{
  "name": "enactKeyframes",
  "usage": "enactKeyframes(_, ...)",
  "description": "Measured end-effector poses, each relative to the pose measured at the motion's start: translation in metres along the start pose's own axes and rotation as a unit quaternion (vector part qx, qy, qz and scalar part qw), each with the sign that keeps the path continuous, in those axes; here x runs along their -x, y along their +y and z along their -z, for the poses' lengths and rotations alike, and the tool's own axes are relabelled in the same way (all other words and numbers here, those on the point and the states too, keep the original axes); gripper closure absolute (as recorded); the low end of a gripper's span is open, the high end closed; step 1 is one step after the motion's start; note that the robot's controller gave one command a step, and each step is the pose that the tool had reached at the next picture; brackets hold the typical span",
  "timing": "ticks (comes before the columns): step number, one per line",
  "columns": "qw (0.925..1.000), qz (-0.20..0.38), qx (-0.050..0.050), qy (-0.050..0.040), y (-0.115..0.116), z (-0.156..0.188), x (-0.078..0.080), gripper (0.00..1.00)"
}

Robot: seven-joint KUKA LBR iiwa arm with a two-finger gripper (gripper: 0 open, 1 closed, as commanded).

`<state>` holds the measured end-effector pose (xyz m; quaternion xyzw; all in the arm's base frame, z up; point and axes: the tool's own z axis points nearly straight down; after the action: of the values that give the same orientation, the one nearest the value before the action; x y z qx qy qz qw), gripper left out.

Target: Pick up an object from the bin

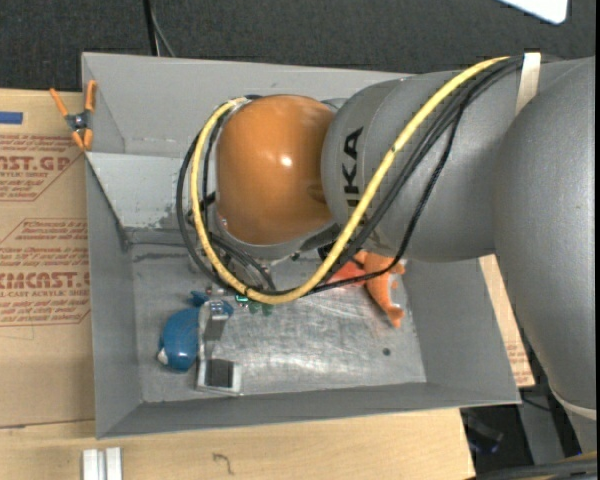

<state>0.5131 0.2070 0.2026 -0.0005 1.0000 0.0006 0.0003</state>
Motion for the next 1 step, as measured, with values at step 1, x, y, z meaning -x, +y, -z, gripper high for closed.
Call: enactKeyframes(1, 0.9994, 0.033, 0.001, -0.0034, -0.0014, -0.0243, -0.0004, 0.00)
